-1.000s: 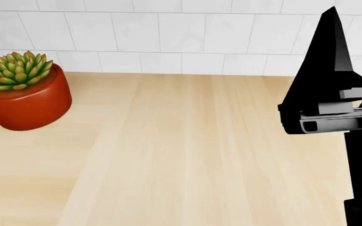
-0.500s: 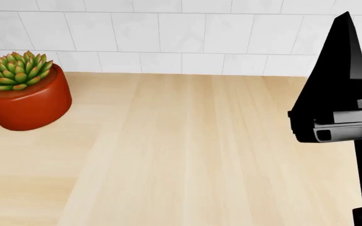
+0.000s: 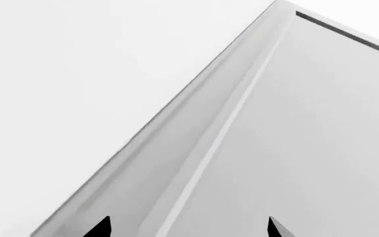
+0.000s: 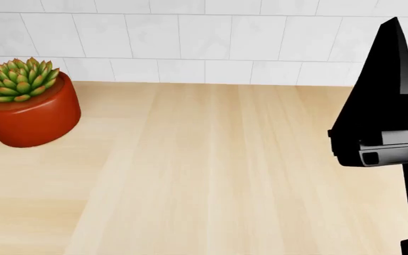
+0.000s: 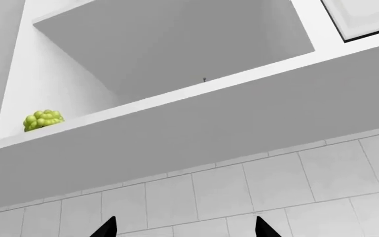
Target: Pick the grape, cherry from the counter and place them in the cabinet. Then close the cabinet.
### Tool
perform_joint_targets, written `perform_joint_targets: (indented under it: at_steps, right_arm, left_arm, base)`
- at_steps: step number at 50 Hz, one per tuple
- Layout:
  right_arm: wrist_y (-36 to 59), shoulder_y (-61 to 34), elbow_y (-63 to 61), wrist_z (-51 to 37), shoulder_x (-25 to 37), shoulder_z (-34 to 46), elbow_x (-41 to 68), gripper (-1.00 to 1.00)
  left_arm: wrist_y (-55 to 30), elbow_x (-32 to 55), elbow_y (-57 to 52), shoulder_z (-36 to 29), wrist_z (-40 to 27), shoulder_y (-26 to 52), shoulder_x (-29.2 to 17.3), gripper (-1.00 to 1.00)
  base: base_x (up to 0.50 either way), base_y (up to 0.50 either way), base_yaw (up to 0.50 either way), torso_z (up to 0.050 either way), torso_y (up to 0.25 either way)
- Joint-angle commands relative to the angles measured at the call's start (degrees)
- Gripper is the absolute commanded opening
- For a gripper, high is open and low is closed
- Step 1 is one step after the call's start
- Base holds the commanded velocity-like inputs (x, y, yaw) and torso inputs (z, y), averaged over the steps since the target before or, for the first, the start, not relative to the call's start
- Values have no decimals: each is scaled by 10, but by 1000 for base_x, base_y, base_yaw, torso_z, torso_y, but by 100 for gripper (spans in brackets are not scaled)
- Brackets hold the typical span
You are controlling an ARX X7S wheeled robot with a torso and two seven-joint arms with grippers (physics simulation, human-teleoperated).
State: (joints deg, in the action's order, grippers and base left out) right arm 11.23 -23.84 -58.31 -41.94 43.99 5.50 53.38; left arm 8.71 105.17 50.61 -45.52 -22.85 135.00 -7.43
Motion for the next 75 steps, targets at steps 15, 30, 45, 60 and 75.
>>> perform_joint_targets:
  at_steps: [15, 30, 45, 60, 75]
  right_arm:
    - [14, -39, 22, 7, -26, 58, -18, 100]
    - [4, -27, 18, 5, -21, 57, -24, 100]
    - [-5, -25, 18, 0, -13, 57, -24, 100]
    - [-26, 3, 5, -7, 13, 34, -10, 100]
    - [-31, 2, 13, -7, 8, 43, -23, 100]
  left_arm:
    - [-358, -32, -293, 296, -124, -86, 41, 100]
    - [-339, -15, -242, 240, -113, -83, 69, 100]
    - [-238, 105, -45, -31, 10, 0, 74, 100]
    - [-176, 186, -91, -113, 18, 0, 74, 100]
    - [-129, 243, -157, -168, 13, 0, 74, 100]
  base:
    - [0, -5, -7, 0, 0]
    - [0, -1, -1, 0, 0]
    - [4, -6, -8, 1, 0]
    - [2, -5, -6, 0, 0]
    - [2, -2, -3, 0, 0]
